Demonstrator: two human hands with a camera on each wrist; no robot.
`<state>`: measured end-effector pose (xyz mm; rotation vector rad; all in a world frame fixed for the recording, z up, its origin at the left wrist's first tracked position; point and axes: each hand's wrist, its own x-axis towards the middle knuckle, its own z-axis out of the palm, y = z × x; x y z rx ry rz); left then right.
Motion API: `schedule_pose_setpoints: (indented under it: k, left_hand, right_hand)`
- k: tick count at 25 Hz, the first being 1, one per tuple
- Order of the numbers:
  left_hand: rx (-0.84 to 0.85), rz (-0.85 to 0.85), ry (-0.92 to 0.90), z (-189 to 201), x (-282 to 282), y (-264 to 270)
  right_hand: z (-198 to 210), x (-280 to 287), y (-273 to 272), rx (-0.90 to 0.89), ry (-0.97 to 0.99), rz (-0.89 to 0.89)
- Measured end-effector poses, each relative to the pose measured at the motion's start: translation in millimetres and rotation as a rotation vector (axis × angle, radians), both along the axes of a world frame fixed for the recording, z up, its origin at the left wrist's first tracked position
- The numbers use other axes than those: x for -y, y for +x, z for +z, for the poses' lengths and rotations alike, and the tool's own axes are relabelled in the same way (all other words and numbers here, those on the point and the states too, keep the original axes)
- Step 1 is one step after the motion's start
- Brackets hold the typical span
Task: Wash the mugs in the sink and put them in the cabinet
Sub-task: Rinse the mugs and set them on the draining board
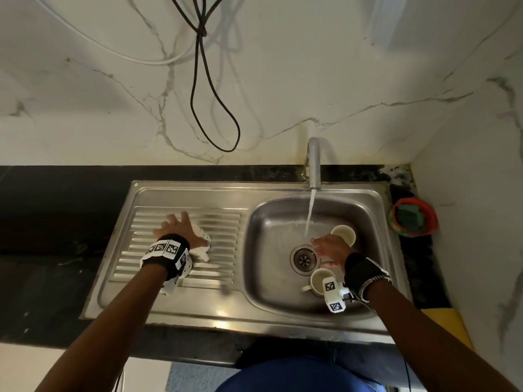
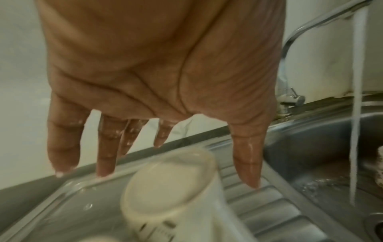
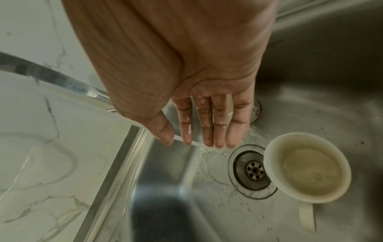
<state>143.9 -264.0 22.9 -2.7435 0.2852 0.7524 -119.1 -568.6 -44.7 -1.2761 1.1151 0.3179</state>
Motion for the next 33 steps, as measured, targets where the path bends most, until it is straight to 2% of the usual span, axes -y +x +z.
schedule_pose_setpoints:
  k: [3,5,9,12,15,18,20,22,27,30,33]
  left_hand:
    - [0.100,-0.268,-0.063,-4.3,45.8,-40.0]
    - [0.029,-0.365,-0.178,-22.1,91.7,-77.1]
    - [-0.391,-0.532,-0.219,-88.1,165.3,-160.9]
    - [-0.594,-0.692,-0.128,-135.5,194.7,-208.7]
    - [-0.597,-0.777,-0.090,-167.7,211.4,-232.7]
    - [-0.517,-0.845,-0.124,-175.6,222.9,-237.7]
    - [-0.539,-0.824,-0.169,-168.9,225.9,-231.9]
    - [-0.549,-0.734,-0.213,-156.1,223.8,-218.4]
    - [-0.416,-0.445,-0.436,-103.4,206.2,-163.4]
    - [-0.319,-0.398,-0.625,-68.2,208.3,-134.3]
    - [-0.179,-0.384,-0.861,-37.3,210.7,-114.2]
  right_hand:
    - [0.1,14.6,-8.4,-0.031,0.009,-0.040]
    - [1.7,22.7,-16.8,-0.055,0.015,-0.062]
    - [-0.9,37.1,-44.5,-0.108,0.020,-0.102]
    - [-0.3,45.0,-65.3,-0.132,0.037,-0.187]
    - [4.7,50.0,-79.1,-0.122,0.038,-0.276]
    - [4.9,51.4,-85.9,-0.105,0.042,-0.298]
    - [5.5,51.1,-84.8,-0.098,0.027,-0.283]
    - [2.4,48.6,-79.7,-0.101,0.017,-0.244]
    - [9.4,32.8,-36.8,-0.049,0.008,-0.032]
    - [23.2,25.1,-4.8,0.107,-0.030,0.016]
    - [47.6,21.5,19.0,0.318,0.016,-0.067]
